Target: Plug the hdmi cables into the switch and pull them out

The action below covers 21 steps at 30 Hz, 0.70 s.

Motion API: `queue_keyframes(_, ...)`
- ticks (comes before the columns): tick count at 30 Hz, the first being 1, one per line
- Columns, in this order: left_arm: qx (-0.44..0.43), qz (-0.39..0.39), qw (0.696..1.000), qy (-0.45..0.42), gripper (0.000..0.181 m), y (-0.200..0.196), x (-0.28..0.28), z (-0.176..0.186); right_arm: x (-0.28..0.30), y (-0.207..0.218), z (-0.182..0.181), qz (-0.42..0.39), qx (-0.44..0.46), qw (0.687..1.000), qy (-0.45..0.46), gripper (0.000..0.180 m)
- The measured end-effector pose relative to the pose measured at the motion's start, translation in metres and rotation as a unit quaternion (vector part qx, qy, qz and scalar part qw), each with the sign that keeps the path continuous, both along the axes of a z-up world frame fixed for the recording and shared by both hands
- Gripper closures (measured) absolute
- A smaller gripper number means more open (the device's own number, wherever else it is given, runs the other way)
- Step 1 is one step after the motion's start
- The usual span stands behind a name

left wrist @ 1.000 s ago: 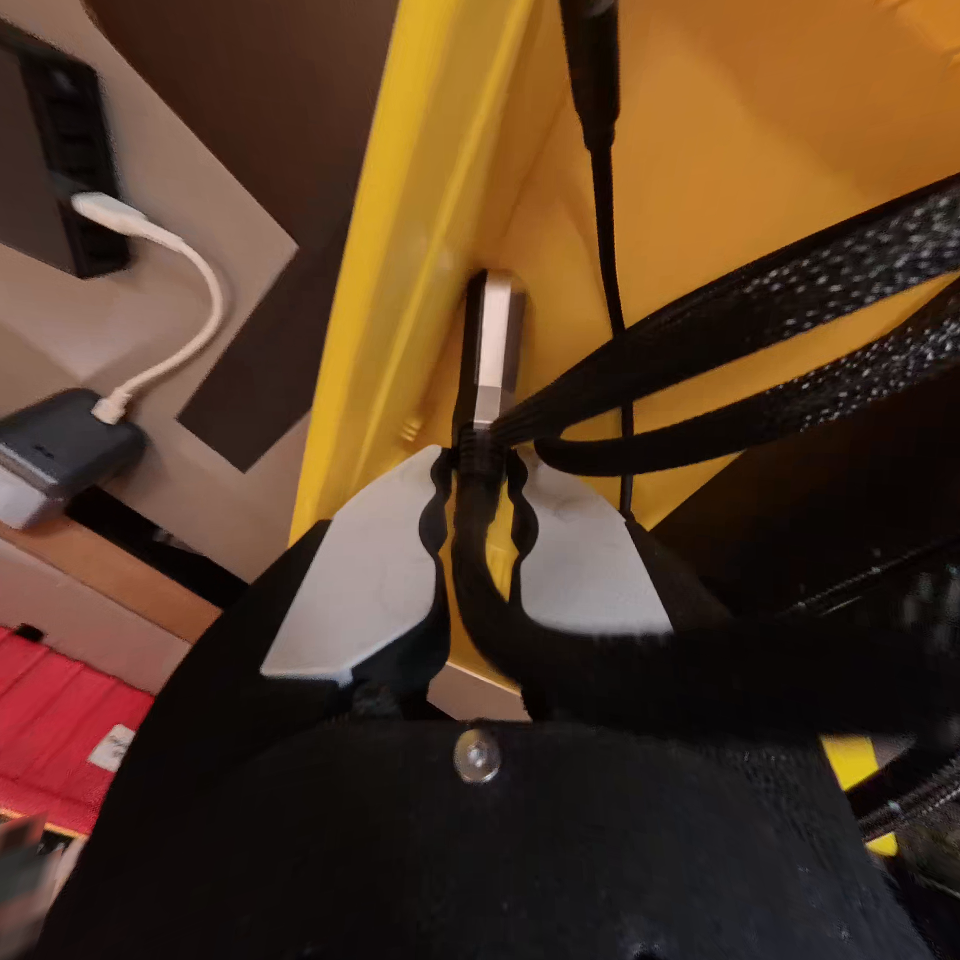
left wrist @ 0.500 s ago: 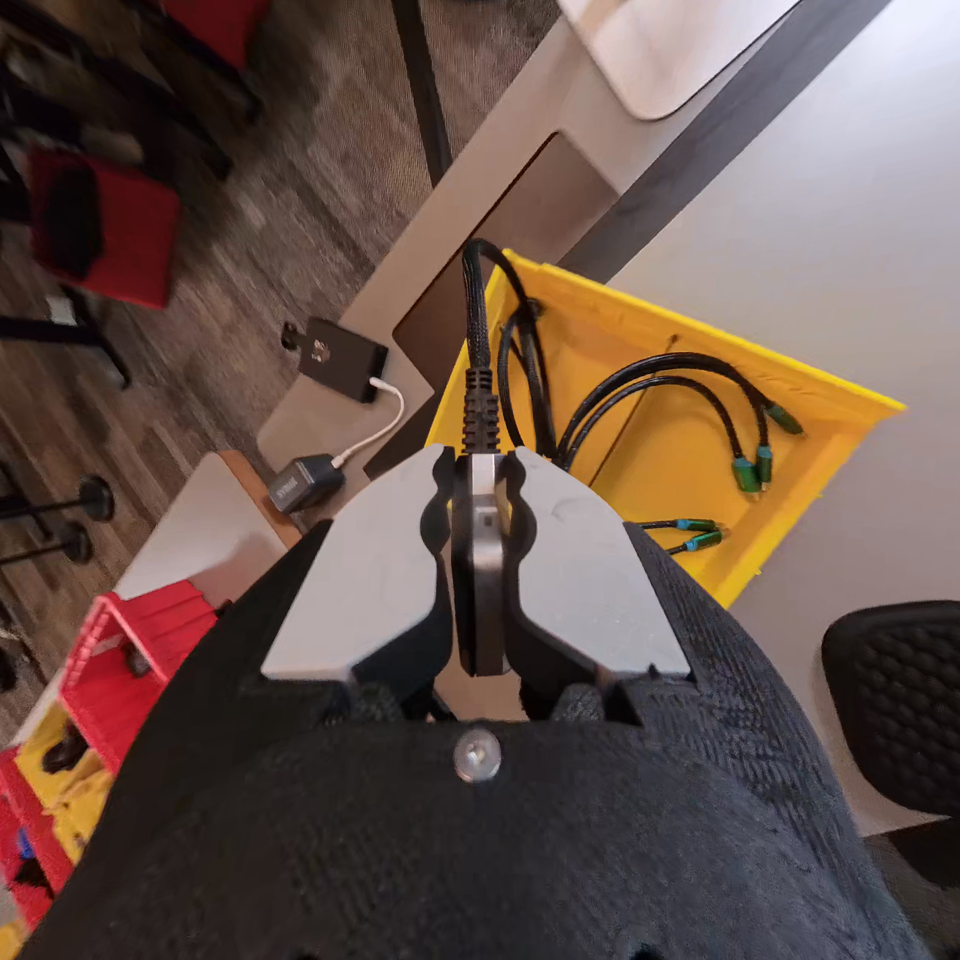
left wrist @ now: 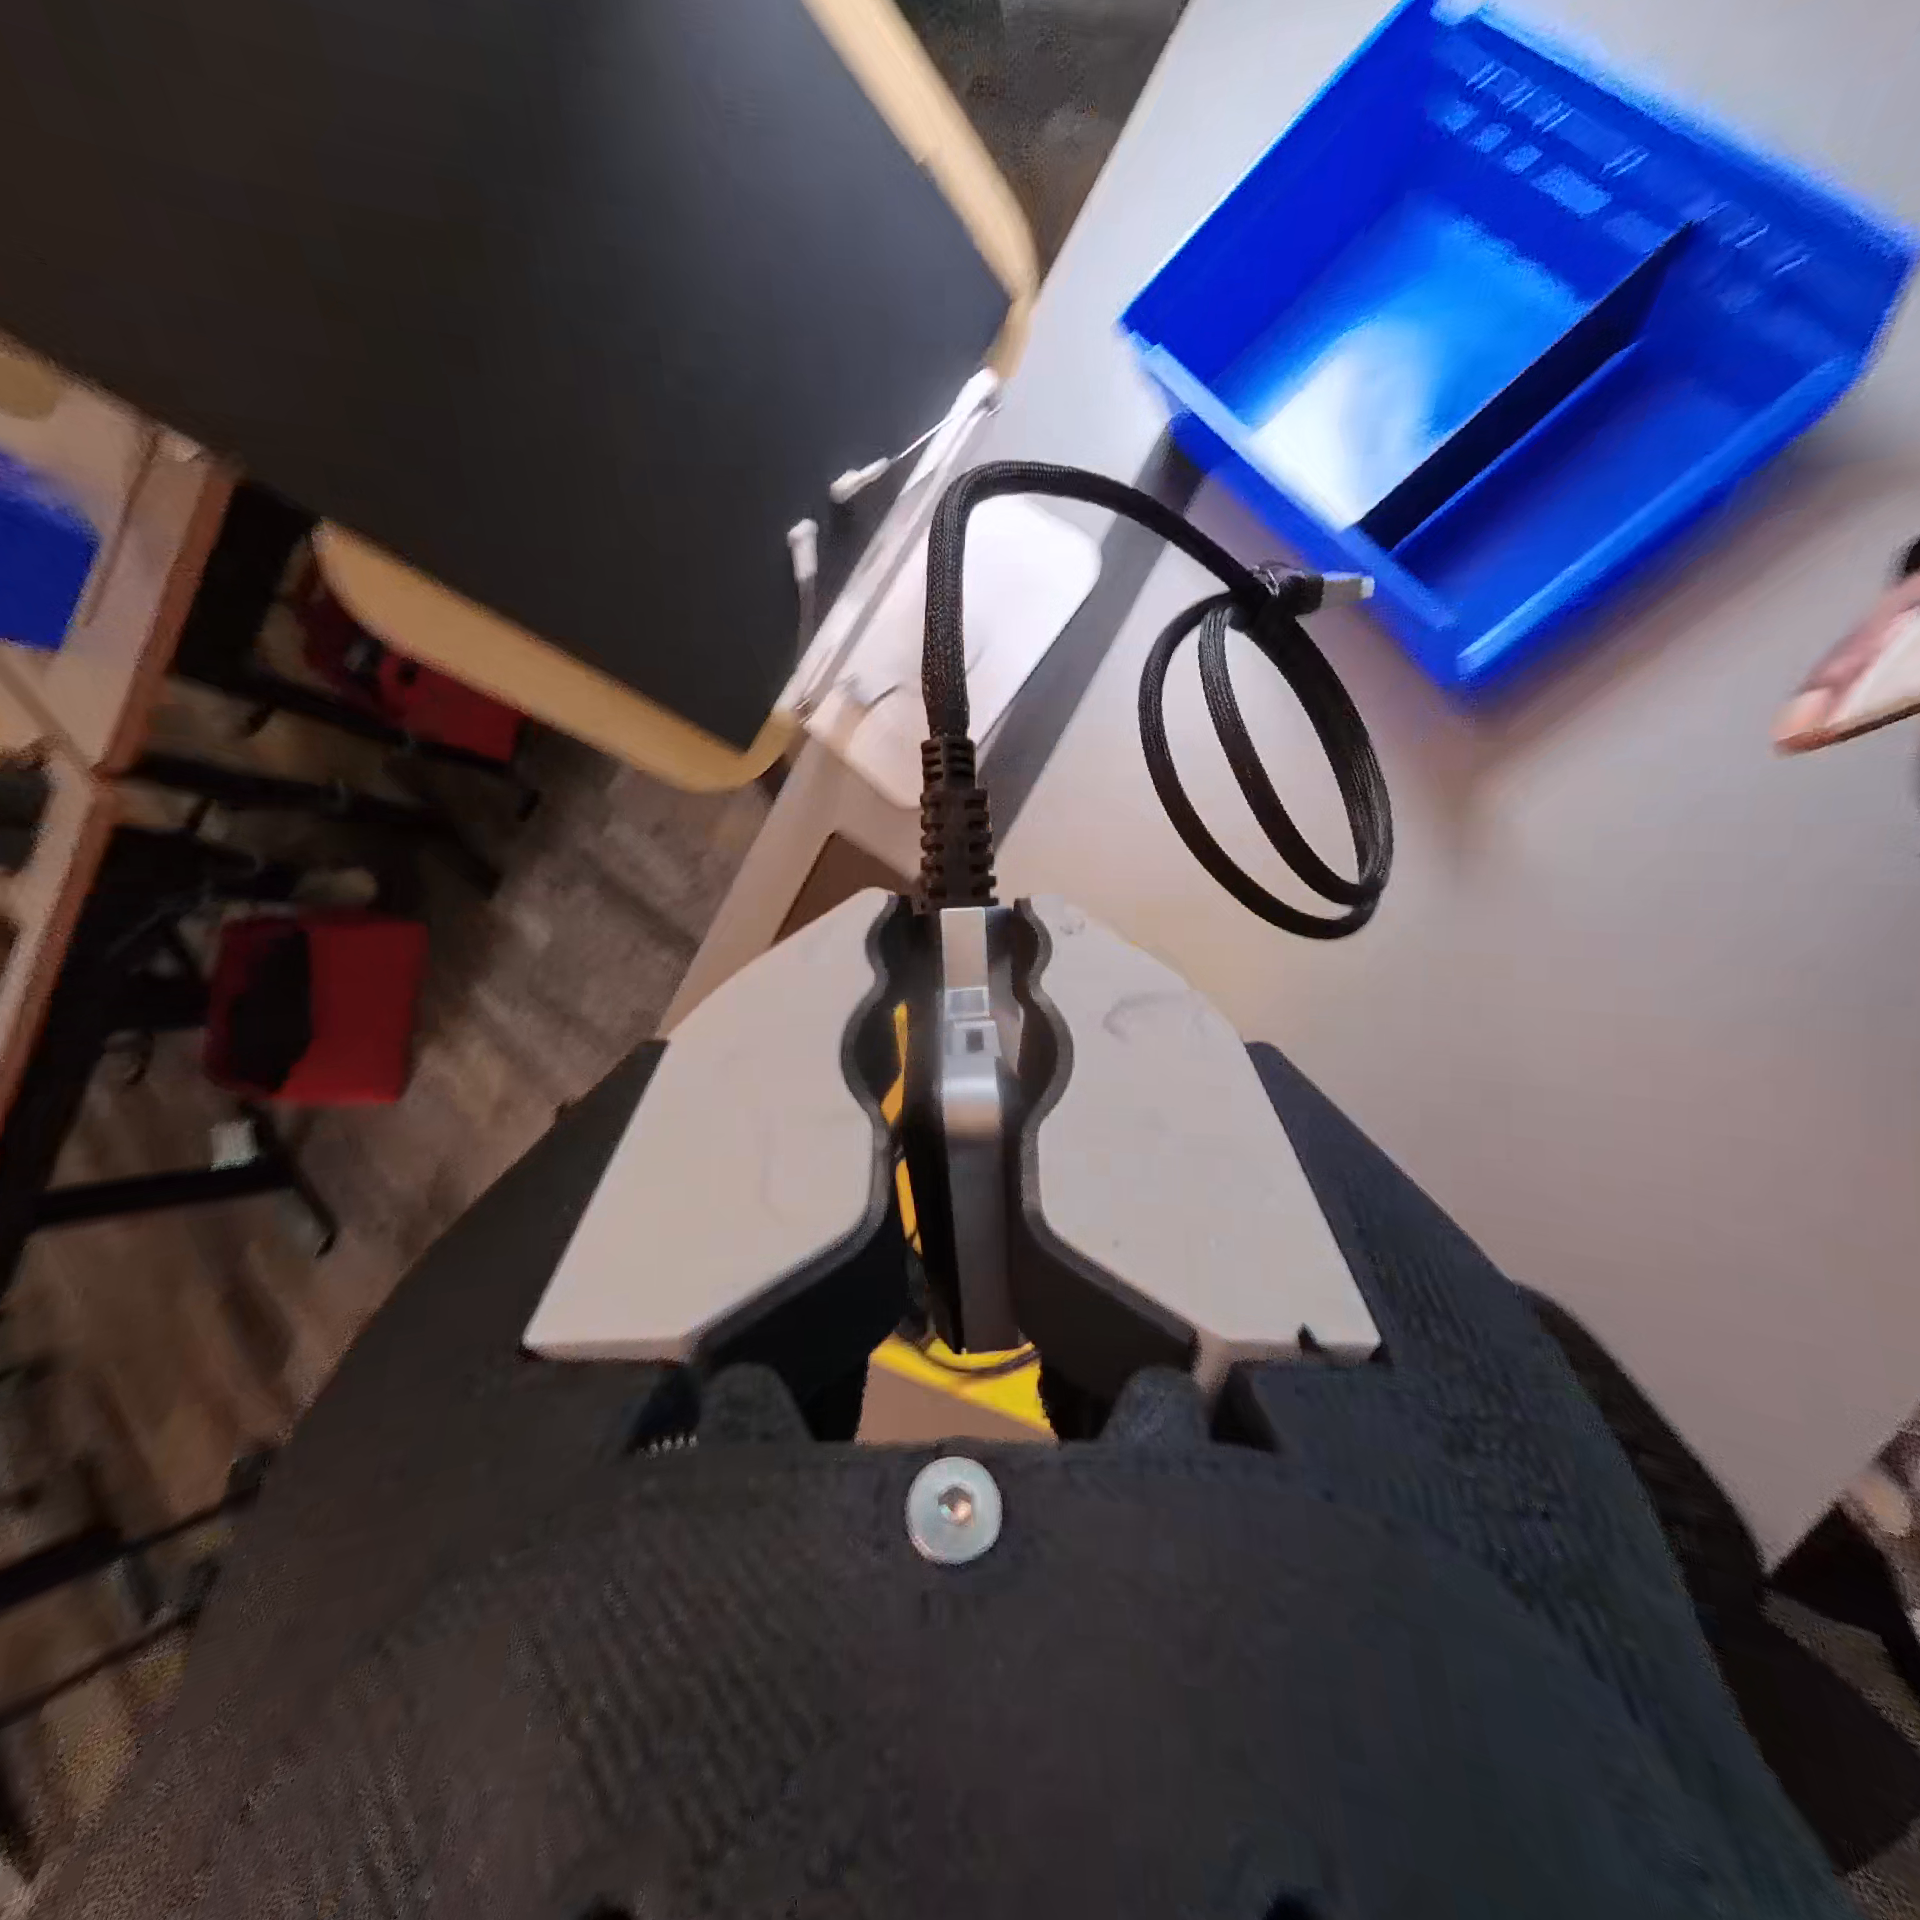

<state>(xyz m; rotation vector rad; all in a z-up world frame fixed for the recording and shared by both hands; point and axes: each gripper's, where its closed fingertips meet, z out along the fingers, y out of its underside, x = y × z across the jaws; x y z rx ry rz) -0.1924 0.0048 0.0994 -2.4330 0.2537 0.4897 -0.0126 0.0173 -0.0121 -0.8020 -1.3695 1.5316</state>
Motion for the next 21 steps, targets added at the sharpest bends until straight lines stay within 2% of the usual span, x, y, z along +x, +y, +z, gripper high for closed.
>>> queue_keyframes(1, 0.004, -0.017, 1.0, -0.013, 0.161, 0.008, 0.014, -0.004, 0.003, -0.003, 0.014, 0.003, 0.005, 1.0, 0.013, 0.15)
queue_keyframes(3, 0.016, -0.051, 0.998, -0.042, 0.161, 0.024, 0.041, -0.017, 0.004, -0.003, 0.033, -0.004, 0.013, 1.0, 0.014, 0.151)
queue_keyframes(6, 0.029, -0.11, 0.989, -0.092, 0.161, 0.044, 0.082, -0.05, -0.002, 0.0, 0.034, 0.012, 0.011, 0.999, -0.039, 0.145)
queue_keyframes(10, 0.036, -0.175, 0.972, -0.154, 0.161, 0.06, 0.127, -0.092, -0.029, 0.024, -0.016, -0.03, 0.036, 0.99, -0.131, 0.129)
queue_keyframes(13, 0.035, -0.206, 0.955, -0.208, 0.161, 0.064, 0.151, -0.114, -0.037, 0.031, -0.042, -0.013, 0.003, 0.991, -0.133, 0.121)
queue_keyframes(16, 0.028, -0.231, 0.937, -0.26, 0.161, 0.064, 0.17, -0.132, -0.033, 0.028, -0.045, 0.035, -0.026, 0.993, -0.106, 0.124)
queue_keyframes(19, 0.033, -0.246, 0.923, -0.294, 0.161, 0.063, 0.182, -0.141, -0.027, 0.018, -0.051, 0.104, -0.036, 0.988, -0.107, 0.142)
queue_keyframes(21, 0.043, -0.254, 0.914, -0.313, 0.161, 0.062, 0.185, -0.143, -0.025, 0.015, -0.055, 0.124, -0.041, 0.986, -0.106, 0.146)
